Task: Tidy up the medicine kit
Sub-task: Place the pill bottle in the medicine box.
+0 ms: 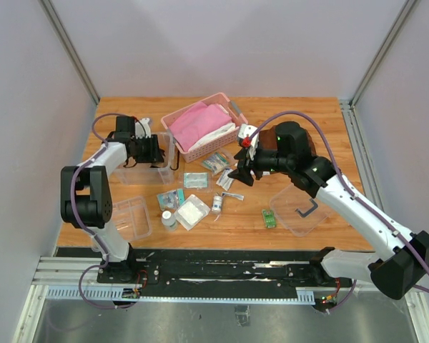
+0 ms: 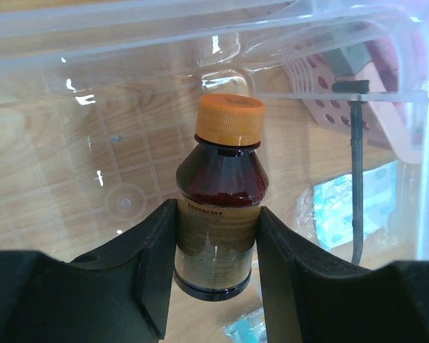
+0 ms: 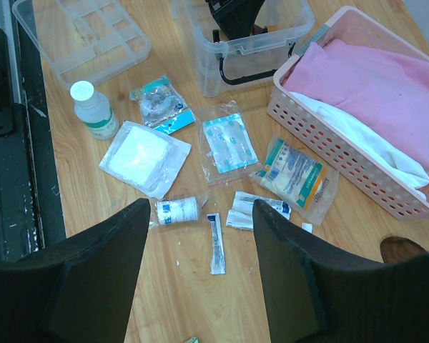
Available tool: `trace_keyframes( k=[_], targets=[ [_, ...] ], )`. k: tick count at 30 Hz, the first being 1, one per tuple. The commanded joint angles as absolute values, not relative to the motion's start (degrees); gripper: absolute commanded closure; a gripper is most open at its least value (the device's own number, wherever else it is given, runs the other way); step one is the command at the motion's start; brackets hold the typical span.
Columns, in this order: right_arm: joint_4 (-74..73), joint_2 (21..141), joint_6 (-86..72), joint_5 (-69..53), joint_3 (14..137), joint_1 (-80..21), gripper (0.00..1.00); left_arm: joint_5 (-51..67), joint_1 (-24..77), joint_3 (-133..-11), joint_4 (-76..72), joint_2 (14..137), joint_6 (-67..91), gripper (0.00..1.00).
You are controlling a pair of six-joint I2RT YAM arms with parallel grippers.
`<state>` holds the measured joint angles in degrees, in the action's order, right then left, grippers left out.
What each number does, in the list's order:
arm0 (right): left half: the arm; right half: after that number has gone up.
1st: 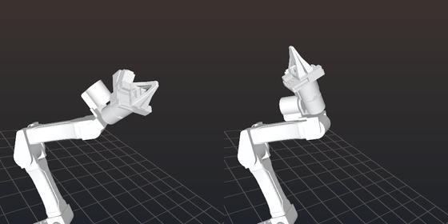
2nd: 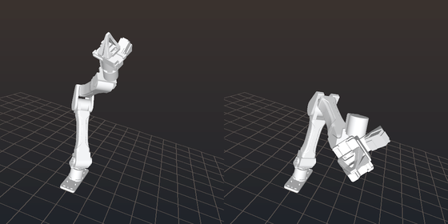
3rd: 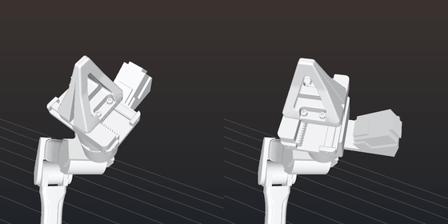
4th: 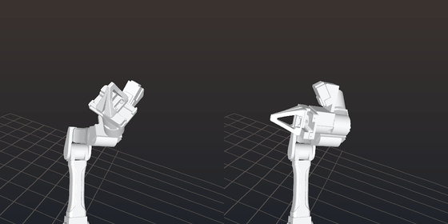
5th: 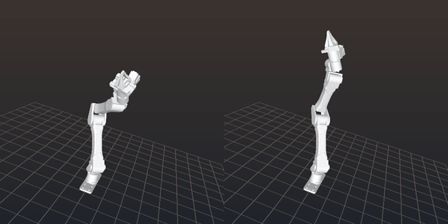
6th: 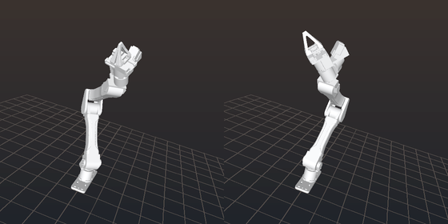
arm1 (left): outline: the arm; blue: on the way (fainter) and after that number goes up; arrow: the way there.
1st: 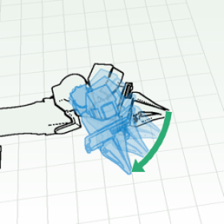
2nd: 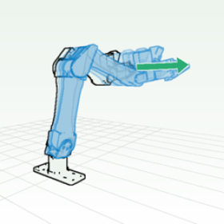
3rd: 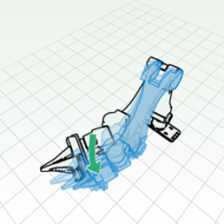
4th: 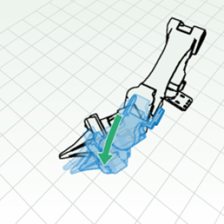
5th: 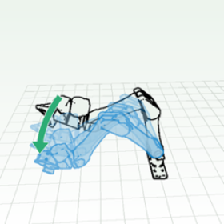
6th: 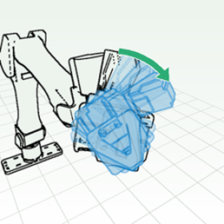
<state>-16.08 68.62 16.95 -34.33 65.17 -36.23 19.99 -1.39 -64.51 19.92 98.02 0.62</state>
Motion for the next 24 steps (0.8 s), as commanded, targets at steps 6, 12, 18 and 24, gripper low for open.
trace_keyframes(
  k=[6, 12, 18, 24],
  targets=[
    [-14.84, 69.44, 17.30, -34.20, 64.59, -34.75, 0.39, 24.48, -1.76, -65.88, 19.08, 101.44, 3.68, 0.65],
    [-14.83, 70.32, 17.26, -34.01, 64.59, -34.75, 0.39, 26.08, -1.76, -65.72, 18.30, 102.93, 4.43, 0.55],
    [-14.83, 71.02, 17.20, -34.15, 64.57, -34.73, 0.39, 27.39, -1.76, -64.95, 17.77, 102.58, 4.69, 0.44],
    [-14.86, 71.19, 17.23, -34.04, 64.55, -34.75, 0.39, 28.81, -1.76, -64.36, 17.42, 101.22, 4.71, 0.35]
  ],
)
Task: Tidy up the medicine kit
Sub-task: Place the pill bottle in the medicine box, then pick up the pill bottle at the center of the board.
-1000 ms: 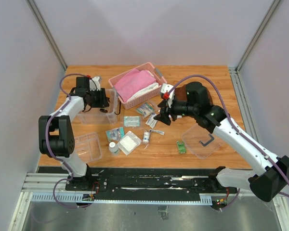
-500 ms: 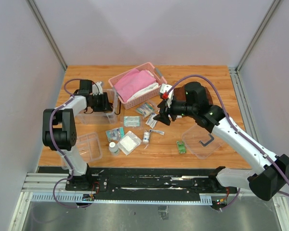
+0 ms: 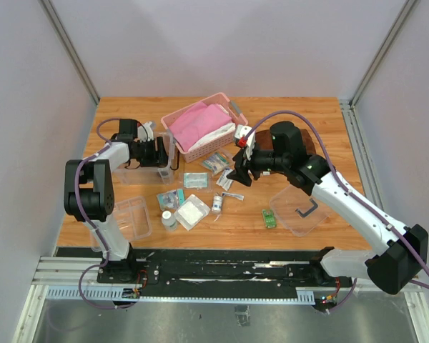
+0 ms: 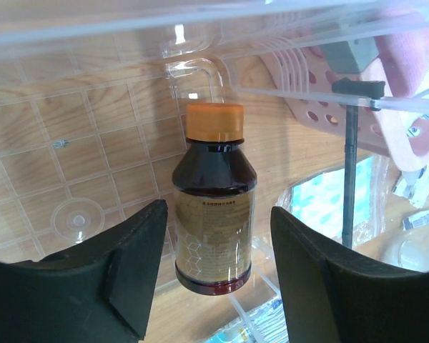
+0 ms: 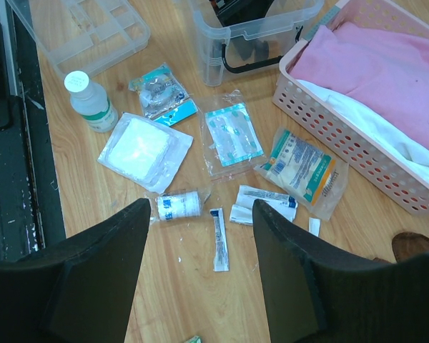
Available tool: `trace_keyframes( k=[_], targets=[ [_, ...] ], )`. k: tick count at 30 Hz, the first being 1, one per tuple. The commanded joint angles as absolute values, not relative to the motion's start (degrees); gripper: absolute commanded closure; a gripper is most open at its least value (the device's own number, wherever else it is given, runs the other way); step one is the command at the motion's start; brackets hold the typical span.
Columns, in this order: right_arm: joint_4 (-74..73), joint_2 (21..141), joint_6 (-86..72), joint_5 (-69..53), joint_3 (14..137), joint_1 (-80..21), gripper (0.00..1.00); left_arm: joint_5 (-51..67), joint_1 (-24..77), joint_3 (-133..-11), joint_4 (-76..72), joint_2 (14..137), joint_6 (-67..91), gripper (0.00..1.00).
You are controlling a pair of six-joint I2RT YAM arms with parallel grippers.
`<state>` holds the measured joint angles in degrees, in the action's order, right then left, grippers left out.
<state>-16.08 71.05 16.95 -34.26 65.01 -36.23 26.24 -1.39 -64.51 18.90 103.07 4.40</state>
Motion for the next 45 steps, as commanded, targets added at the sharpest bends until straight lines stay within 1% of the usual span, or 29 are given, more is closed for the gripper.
trace_keyframes(
  k=[1, 9, 16, 20, 23, 27, 29, 36, 38, 41, 45],
  targets=[
    [-14.91, 71.18, 17.34, -34.05, 64.49, -34.72, 0.39, 29.09, -1.78, -64.23, 17.34, 100.93, 4.75, 0.35],
    [-14.94, 71.19, 17.65, -33.37, 64.35, -34.76, 0.39, 26.55, -1.76, -63.11, 16.68, 97.04, 3.73, 0.33],
    [-14.63, 71.11, 18.08, -31.97, 64.07, -34.77, 0.39, 18.42, -1.76, -61.13, 13.55, 89.23, 0.75, 0.26],
    [-14.53, 71.06, 18.15, -31.77, 63.86, -34.78, 0.39, 13.67, -1.76, -59.25, 10.85, 82.94, -2.02, 0.22],
    [-14.49, 71.06, 18.38, -31.75, 63.84, -34.73, 0.39, 12.31, -1.76, -57.14, 8.93, 77.17, -4.89, 0.20],
    [-14.31, 71.08, 18.44, -31.93, 63.64, -34.79, 0.39, 16.12, -1.71, -53.02, 8.07, 67.94, -10.28, 0.15],
    [-14.27, 71.29, 18.46, -32.22, 63.62, -34.75, 0.39, 20.01, -1.73, -51.56, 9.94, 64.29, -13.59, 0.15],
    [-14.23, 71.71, 18.70, -32.64, 63.42, -34.72, 0.39, 39.62, -1.02, -48.90, 25.82, 53.98, -30.62, 0.14],
    [-14.24, 71.80, 18.81, -32.65, 63.44, -34.72, 0.39, 41.08, 0.39, -47.67, 29.96, 51.42, -35.47, 0.14],
    [-14.13, 71.90, 18.85, -32.85, 63.30, -34.72, 0.39, 40.21, 4.31, -45.79, 34.63, 48.42, -40.41, 0.14],
    [-14.23, 72.25, 19.01, -32.92, 63.27, -34.78, 0.39, 38.85, 8.97, -44.55, 40.51, 47.53, -44.28, 0.14]
  ],
)
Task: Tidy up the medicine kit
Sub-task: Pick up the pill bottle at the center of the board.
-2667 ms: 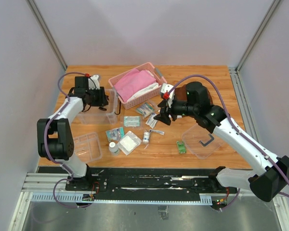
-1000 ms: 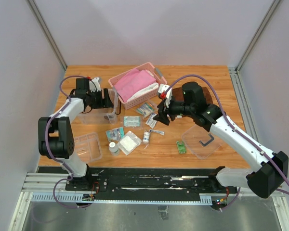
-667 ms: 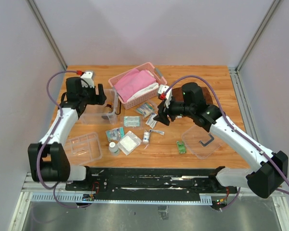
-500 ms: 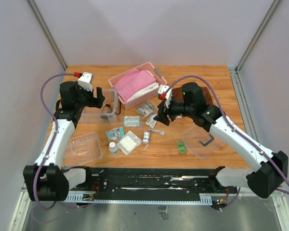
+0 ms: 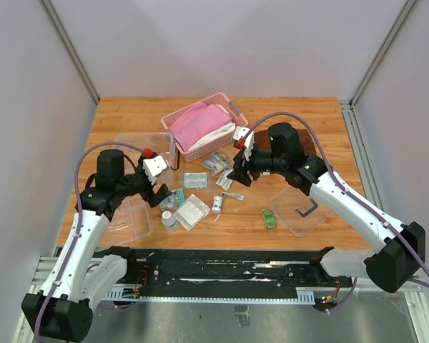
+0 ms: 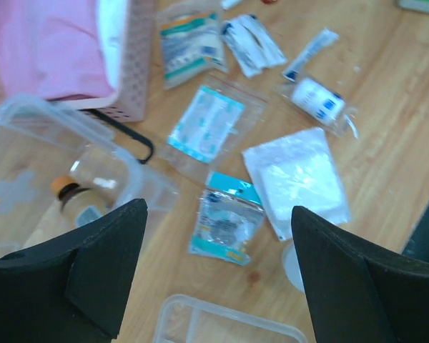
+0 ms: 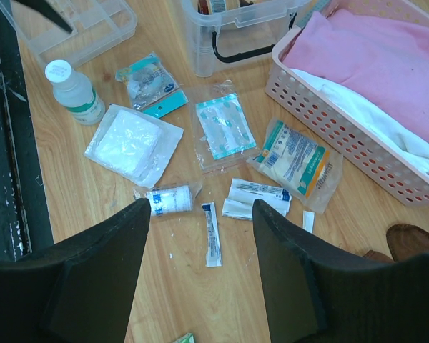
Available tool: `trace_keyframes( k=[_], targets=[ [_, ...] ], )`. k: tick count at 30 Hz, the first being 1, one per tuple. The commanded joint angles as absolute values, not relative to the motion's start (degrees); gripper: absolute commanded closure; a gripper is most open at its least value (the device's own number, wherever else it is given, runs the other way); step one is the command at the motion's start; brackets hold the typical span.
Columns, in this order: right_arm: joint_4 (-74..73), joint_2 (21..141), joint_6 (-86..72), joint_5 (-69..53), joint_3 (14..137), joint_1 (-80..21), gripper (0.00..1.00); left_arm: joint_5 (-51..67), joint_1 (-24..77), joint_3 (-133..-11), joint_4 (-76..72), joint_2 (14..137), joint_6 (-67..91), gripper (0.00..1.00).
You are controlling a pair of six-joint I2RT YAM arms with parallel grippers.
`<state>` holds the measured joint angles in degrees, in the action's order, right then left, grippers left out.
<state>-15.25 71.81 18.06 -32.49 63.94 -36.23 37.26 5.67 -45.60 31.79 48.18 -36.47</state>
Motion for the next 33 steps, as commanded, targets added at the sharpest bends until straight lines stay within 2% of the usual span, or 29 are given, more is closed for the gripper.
trace_keyframes(
  k=[1, 12, 23, 28, 33],
  targets=[
    [-14.14, 72.26, 19.03, -32.80, 63.32, -34.79, 0.39, 38.70, 9.93, -44.44, 42.01, 47.76, -45.32, 0.14],
    [-14.53, 73.66, 19.56, -32.79, 63.32, -34.77, 0.39, 32.47, 19.61, -40.72, 48.30, 49.96, -47.59, 0.18],
    [-14.98, 74.39, 19.78, -32.95, 63.54, -34.74, 0.39, 28.47, 20.59, -39.13, 47.99, 54.16, -49.95, 0.24],
    [-15.15, 74.67, 19.91, -33.17, 63.60, -34.73, 0.39, 27.35, 20.63, -38.02, 47.99, 54.45, -50.25, 0.29],
    [-15.28, 75.05, 19.88, -33.35, 63.63, -34.74, 0.39, 28.17, 20.57, -37.75, 47.27, 54.00, -49.55, 0.42]
  ],
)
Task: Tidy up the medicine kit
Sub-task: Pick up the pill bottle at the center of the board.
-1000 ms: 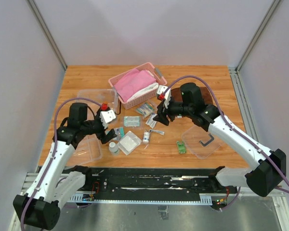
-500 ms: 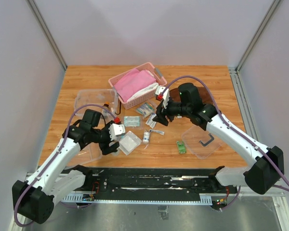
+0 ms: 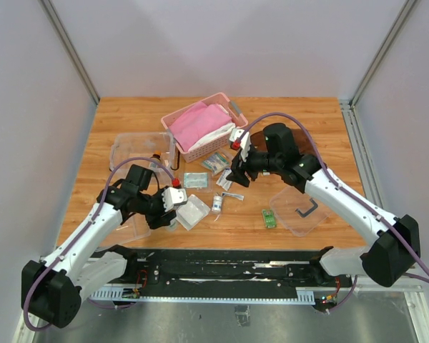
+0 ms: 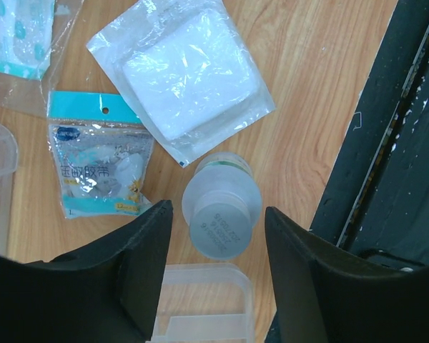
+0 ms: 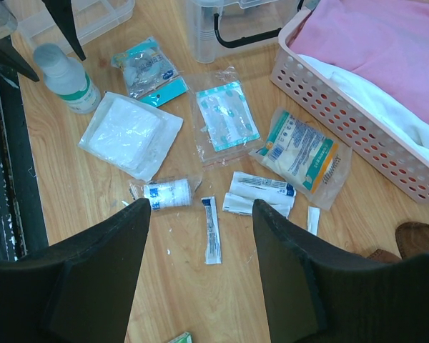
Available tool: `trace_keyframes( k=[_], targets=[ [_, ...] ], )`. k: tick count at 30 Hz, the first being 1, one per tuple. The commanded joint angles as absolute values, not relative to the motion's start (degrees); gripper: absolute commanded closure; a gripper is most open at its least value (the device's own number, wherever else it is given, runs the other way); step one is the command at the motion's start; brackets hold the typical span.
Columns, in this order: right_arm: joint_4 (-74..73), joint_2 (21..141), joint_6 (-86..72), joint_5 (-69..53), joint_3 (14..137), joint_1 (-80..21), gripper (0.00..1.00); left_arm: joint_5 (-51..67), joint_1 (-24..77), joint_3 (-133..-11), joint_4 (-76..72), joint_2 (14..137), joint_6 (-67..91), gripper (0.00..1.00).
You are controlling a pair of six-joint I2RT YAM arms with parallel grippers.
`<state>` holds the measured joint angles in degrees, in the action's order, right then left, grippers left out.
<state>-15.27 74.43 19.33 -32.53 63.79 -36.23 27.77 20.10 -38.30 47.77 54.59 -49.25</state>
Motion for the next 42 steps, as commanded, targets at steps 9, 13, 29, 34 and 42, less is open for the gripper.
trace_keyframes(
  k=[9, 13, 29, 34, 42],
  targets=[
    [-15.29, 75.61, 19.79, -33.74, 63.57, -34.73, 0.39, 29.24, 20.66, -38.09, 46.76, 54.42, -49.26, 0.57],
    [-15.33, 76.35, 19.78, -34.01, 63.65, -34.85, 0.39, 29.65, 20.69, -38.39, 46.76, 54.40, -49.14, 0.67],
    [-11.26, 75.92, 18.99, -47.11, 60.82, -35.70, 0.39, 43.26, 20.76, -48.76, 46.85, 53.46, -44.39, 0.96],
    [-7.10, 74.28, 18.82, -54.96, 57.57, -36.88, 0.39, 52.33, 20.98, -56.74, 46.85, 57.53, -42.07, 1.00],
    [-0.44, 72.99, 14.48, -59.05, 54.90, -38.38, 0.38, 61.25, 21.93, -66.32, 39.65, 63.08, -32.26, 1.00]
  ],
)
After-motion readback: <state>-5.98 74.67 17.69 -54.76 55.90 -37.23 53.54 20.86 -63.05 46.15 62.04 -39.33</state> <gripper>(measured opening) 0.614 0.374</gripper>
